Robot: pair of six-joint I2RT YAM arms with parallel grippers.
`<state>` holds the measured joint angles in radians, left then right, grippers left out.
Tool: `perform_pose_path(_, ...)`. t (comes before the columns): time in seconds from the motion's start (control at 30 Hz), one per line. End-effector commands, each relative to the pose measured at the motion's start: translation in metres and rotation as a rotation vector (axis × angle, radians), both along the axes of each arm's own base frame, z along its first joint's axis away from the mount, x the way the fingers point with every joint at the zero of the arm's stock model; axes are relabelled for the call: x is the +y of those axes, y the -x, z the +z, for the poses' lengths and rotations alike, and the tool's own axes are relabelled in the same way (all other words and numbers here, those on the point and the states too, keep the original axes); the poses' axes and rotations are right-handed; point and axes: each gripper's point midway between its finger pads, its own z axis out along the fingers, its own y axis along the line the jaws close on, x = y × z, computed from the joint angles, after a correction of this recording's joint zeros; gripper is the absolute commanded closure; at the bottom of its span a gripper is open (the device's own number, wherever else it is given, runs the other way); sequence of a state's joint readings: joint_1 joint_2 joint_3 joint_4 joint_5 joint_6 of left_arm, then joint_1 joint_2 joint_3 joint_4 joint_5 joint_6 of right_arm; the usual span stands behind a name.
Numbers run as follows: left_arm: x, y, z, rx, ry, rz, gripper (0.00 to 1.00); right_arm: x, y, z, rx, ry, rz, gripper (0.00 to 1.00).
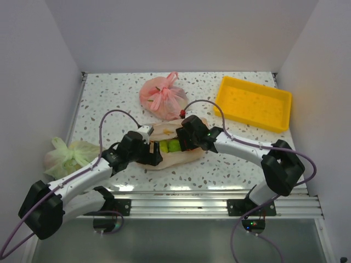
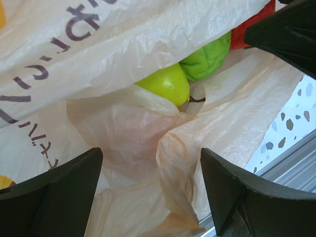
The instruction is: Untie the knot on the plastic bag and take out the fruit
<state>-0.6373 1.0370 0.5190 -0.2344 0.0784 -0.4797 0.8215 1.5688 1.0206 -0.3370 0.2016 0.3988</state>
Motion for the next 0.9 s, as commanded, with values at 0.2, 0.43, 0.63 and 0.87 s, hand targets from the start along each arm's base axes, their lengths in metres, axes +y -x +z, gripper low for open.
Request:
perform_pose_path(0.2, -0.018, -0.011, 0.017, -0.036, 0.053, -0.036, 0.14, -0.008, -0.021, -0.023, 0.01, -0.059, -0.118, 0.23)
perform_pose_path(0.43, -0.022, -0.012, 0.016, -0.036, 0.059, -0.043, 0.13, 0.016, -0.026, -0.021, 0.015, -0.148, -0.072, 0.23)
perform_pose_path(0.63, -0.022, -0.016, 0.016, -0.043, 0.05, -0.039, 0.13, 0.019, -0.034, 0.003, -0.046, -0.165, -0.048, 0.39)
perform_pose_path(0.87, -0.016, -0.026, 0.02, -0.071, 0.008, 0.0, 0.13, 0.024, -0.026, 0.046, -0.097, -0.226, 0.038, 0.72)
